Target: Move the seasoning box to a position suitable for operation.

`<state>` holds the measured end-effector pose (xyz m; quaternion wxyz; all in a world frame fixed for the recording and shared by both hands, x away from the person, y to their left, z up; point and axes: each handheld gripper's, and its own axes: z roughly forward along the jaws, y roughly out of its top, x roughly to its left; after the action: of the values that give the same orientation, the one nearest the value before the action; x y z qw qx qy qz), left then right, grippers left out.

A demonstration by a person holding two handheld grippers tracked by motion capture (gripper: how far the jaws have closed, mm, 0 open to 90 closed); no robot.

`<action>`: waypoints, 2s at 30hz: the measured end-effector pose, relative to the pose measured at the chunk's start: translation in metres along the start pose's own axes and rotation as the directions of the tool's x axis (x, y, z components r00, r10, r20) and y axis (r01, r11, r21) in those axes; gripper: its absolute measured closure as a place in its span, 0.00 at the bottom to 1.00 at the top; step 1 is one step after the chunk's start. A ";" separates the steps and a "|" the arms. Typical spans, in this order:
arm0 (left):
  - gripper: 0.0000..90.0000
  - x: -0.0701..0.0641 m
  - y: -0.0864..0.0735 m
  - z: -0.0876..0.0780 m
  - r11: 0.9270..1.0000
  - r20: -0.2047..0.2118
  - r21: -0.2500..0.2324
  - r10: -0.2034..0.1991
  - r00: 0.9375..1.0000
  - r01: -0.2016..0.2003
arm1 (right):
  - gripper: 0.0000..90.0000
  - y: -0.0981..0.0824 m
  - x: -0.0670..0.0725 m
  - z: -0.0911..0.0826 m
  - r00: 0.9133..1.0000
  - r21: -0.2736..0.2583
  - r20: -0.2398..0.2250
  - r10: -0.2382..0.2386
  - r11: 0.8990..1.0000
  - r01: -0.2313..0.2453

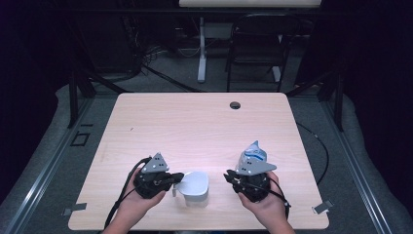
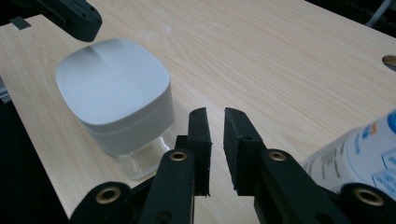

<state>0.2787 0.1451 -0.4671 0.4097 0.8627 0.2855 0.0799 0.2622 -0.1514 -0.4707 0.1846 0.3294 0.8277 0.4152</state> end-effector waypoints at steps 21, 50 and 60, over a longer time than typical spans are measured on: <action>1.00 0.001 -0.013 0.000 1.000 -0.015 -0.022 -0.004 1.000 0.003 | 1.00 -0.005 0.011 0.018 0.997 0.031 -0.075 0.011 0.999 -0.009; 1.00 -0.003 -0.015 0.002 0.999 -0.014 -0.040 -0.005 1.000 0.004 | 1.00 -0.011 0.024 0.030 0.991 0.047 -0.131 -0.025 0.998 0.032; 1.00 -0.003 -0.015 0.001 0.999 -0.018 -0.037 -0.003 1.000 0.002 | 1.00 -0.014 0.027 0.035 0.989 0.068 -0.147 -0.036 0.997 0.047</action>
<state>0.2707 0.1503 -0.4792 0.4231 0.8538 0.2889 0.0926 0.2580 -0.1190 -0.5037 0.1206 0.2874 0.8598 0.4044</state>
